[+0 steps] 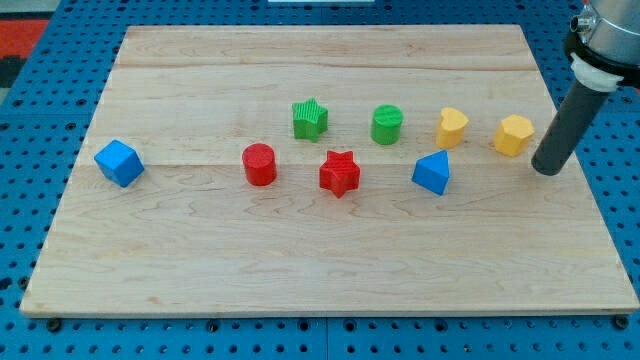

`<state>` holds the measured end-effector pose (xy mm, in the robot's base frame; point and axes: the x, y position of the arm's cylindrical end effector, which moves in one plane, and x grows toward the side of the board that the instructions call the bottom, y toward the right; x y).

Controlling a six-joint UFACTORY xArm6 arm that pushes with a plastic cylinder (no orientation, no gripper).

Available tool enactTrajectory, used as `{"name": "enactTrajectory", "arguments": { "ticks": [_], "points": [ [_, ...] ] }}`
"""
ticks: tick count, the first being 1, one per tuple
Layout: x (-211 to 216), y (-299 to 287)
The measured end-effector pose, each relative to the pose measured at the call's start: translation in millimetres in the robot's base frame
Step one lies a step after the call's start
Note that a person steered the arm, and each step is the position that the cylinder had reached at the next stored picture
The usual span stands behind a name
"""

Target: Push the blue triangle diagonally right below the green circle

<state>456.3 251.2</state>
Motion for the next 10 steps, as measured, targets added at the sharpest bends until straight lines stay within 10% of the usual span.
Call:
{"name": "enactTrajectory", "arguments": {
  "ticks": [7, 10],
  "points": [
    [-18.3, -100.8],
    [57.2, -110.5]
  ]
}}
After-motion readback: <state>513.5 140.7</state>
